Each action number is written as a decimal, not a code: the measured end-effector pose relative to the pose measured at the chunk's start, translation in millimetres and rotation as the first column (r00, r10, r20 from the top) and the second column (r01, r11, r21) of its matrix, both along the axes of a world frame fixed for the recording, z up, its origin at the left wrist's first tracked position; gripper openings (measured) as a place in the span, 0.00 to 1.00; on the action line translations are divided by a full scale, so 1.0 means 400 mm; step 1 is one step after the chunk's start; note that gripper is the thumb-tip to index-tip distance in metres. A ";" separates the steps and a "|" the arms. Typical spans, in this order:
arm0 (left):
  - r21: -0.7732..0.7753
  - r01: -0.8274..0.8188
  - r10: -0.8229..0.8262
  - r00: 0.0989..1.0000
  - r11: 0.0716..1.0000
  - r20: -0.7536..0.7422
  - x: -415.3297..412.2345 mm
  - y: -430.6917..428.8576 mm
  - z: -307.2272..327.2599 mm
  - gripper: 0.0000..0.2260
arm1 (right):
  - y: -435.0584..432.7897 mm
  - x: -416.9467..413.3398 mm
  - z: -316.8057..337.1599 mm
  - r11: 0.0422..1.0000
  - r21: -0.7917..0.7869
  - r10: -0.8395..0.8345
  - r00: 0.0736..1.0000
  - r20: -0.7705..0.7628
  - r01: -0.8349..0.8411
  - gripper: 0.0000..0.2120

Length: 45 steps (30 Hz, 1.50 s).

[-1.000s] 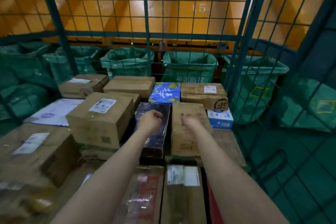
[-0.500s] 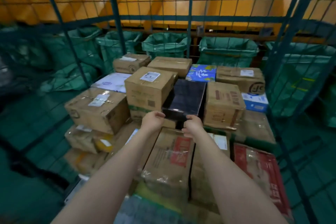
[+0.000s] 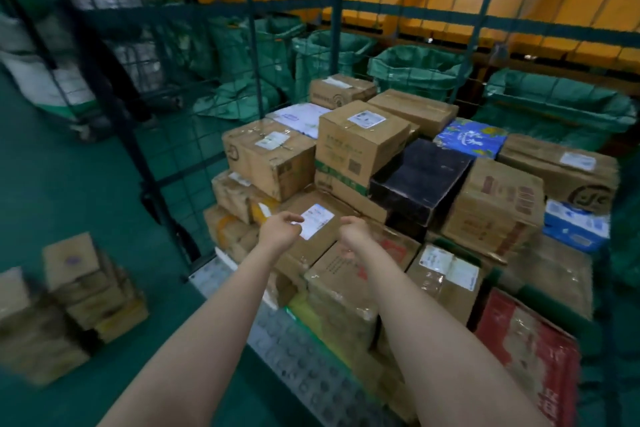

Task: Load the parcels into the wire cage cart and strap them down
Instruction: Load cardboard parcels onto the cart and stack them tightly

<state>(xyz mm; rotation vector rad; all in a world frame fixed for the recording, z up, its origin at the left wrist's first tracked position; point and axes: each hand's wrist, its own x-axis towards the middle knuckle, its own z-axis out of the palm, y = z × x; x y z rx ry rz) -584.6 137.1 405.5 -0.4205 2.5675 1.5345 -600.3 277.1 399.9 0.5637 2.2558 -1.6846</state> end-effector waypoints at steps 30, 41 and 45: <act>-0.160 -0.500 0.519 0.848 0.851 0.110 0.487 -0.976 -0.124 0.12 | -1.034 0.299 -0.126 0.714 0.038 0.682 0.707 0.186 -0.699 0.24; -0.120 -0.604 0.615 0.759 0.788 0.215 0.450 -1.255 -0.207 0.14 | -1.335 0.207 -0.204 0.593 0.098 0.759 0.596 0.263 -0.799 0.25; -0.136 -0.629 0.640 0.722 0.765 0.262 0.374 -1.372 -0.218 0.14 | -1.463 0.130 -0.234 0.572 0.073 0.777 0.568 0.270 -0.817 0.25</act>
